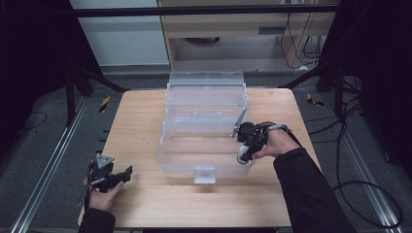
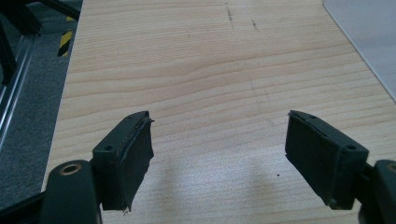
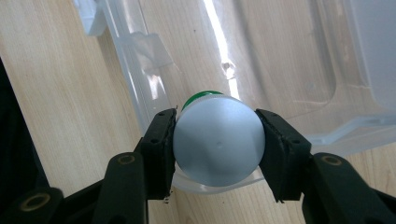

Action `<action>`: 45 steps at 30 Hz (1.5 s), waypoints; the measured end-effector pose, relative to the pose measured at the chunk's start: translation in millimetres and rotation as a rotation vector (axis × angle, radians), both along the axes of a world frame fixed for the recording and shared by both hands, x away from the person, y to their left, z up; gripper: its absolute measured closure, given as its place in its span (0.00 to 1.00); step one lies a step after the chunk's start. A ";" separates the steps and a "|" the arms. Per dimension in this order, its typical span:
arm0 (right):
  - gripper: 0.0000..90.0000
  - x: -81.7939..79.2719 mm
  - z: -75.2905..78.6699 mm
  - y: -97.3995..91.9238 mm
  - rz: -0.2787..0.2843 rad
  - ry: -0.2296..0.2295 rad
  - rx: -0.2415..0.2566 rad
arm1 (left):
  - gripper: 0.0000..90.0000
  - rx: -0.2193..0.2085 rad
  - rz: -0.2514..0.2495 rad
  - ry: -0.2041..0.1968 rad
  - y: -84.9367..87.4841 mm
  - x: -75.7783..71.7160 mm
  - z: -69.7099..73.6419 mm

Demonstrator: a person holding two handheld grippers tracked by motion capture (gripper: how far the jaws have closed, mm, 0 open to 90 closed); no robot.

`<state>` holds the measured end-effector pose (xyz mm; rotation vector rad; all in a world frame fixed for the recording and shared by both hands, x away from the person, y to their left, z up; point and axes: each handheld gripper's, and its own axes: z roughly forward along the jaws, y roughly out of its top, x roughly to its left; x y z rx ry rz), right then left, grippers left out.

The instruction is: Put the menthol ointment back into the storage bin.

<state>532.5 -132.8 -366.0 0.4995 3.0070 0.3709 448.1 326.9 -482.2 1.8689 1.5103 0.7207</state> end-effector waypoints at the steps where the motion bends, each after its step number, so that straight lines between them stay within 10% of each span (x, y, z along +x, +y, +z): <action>1: 0.56 0.1 -1.2 -0.4 -0.002 0.001 -0.002 | 0.25 0.001 0.000 0.001 0.0 0.0 0.0; 45: 0.55 3.8 -37.3 -2.9 -0.011 0.026 -0.020 | 0.25 0.002 0.000 0.002 1.1 0.7 -0.8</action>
